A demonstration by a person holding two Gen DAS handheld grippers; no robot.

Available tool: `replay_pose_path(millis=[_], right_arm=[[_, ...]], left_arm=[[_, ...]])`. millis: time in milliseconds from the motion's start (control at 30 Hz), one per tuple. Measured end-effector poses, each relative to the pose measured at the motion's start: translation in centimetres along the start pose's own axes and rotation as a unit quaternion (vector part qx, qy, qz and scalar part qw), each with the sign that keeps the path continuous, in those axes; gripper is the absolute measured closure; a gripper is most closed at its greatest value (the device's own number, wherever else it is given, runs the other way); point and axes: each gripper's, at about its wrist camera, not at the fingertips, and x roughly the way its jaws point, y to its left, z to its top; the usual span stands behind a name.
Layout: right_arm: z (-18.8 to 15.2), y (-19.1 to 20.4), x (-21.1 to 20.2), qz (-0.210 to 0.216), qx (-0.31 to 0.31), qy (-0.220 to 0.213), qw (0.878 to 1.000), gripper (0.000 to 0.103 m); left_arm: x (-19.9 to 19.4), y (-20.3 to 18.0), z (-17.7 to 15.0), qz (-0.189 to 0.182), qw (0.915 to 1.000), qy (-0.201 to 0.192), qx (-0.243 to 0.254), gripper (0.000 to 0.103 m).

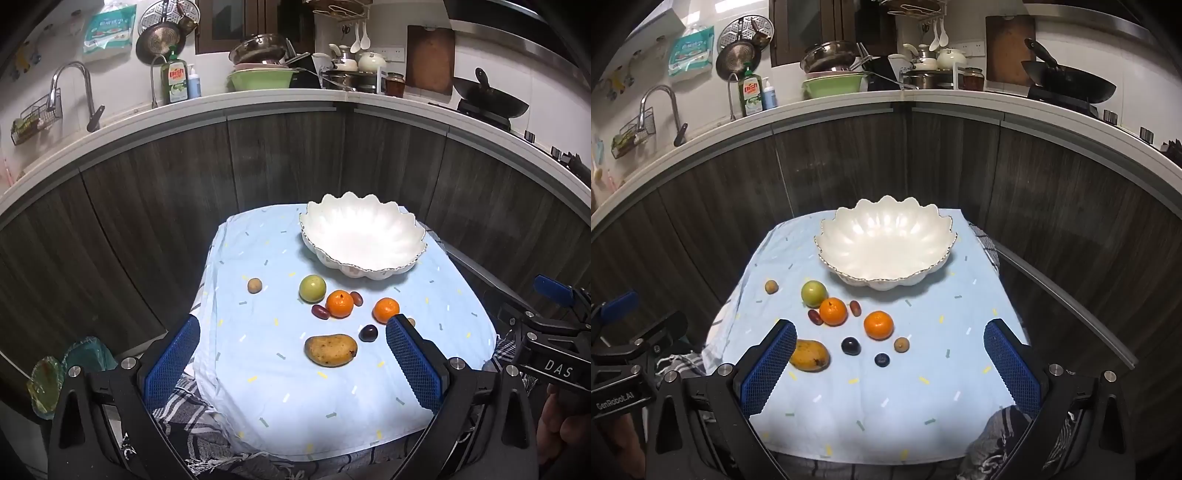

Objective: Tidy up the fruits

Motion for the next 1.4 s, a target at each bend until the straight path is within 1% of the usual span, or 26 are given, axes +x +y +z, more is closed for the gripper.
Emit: replay_pose_path(millis=[333,633,767,1400], right_arm=[[0.3,0.0,-0.3,0.002,0.001,-0.003,1.000,0.000],[-0.3,0.1,0.2,0.001,0.001,-0.006,1.000,0.000],[0.4,-0.1,-1.0,0.002,0.003,-0.009,1.000,0.000],[0.3,0.0,-1.2,0.003,0.005,-0.012,1.000,0.000]], left_arm=[[-0.4,-0.1,-0.2,0.003,1.0000,-0.006,0.004,0.000],[-0.6,-0.2,-0.1,0.002,1.0000,-0.008,0.003,0.000],[-0.7,-0.2,-0.1,0.003,1.0000,-0.009,0.002,0.000],[-1.0,-0.2,-0.2,0.003,0.9999,-0.011,0.002,0.000]])
